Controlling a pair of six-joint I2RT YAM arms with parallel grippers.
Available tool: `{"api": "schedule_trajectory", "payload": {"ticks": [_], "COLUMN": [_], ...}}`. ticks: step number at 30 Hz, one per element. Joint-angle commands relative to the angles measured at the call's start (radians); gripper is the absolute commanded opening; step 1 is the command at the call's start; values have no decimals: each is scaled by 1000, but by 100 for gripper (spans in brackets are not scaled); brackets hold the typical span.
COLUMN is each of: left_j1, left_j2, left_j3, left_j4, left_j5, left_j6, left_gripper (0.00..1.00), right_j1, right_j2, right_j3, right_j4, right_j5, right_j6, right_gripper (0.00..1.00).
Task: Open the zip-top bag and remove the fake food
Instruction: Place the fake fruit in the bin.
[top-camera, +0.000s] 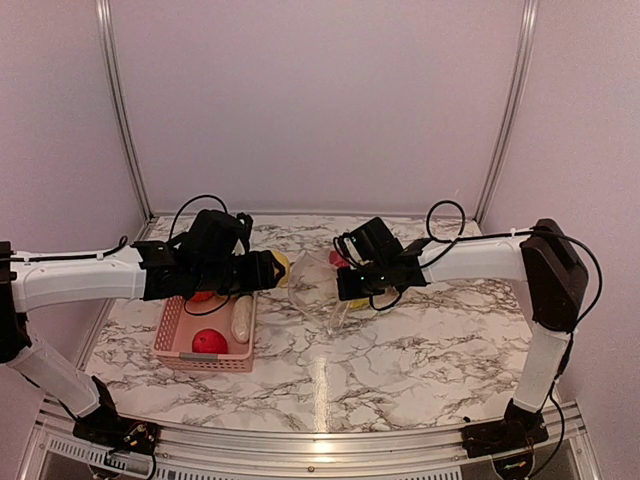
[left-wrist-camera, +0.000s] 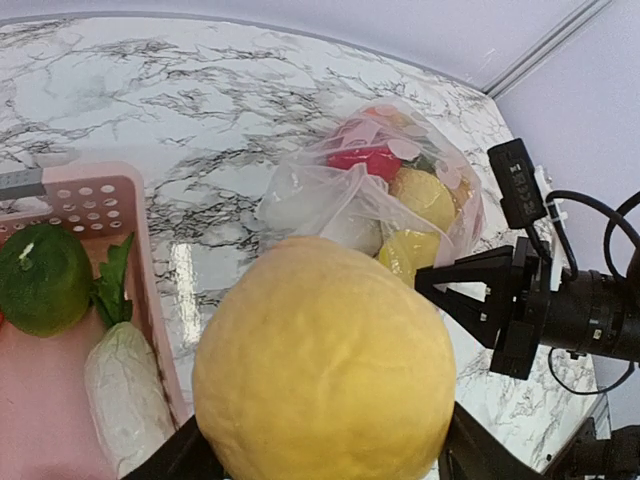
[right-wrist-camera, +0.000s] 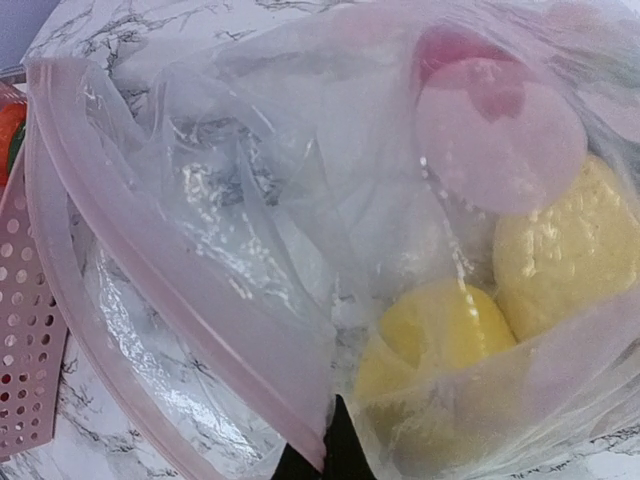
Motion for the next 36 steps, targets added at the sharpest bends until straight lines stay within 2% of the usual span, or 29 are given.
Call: {"api": "schedule_trajectory", "payload": {"ticks": [1,6,13,22,36], "left_j1": [34,78,149,207,221], "left_j2": [-93,-141,-157,-75,15], "left_j3": [-62,-119,-203,-239,-255], "left_j4": [-105,-177,-177,-133,-95], "left_j5": [-144,-199,-186,-142,-86], "left_j6": [-54,-110,-137,-106,-82], "left_gripper": [62,62,62,62,62], "right_j1": [-10,-10,-10,-6,0], "right_j2": [-55,-68,-81,-96,-101], "right_j3": [47,55,56,57,59], "right_j4": [-4,-6,-10,-18,-22], "right_j5": [-13,-15,-15,-14,-14], "right_j6": [-15,-21,-26,-31,-30], "right_gripper": [0,0,0,0,0]}}
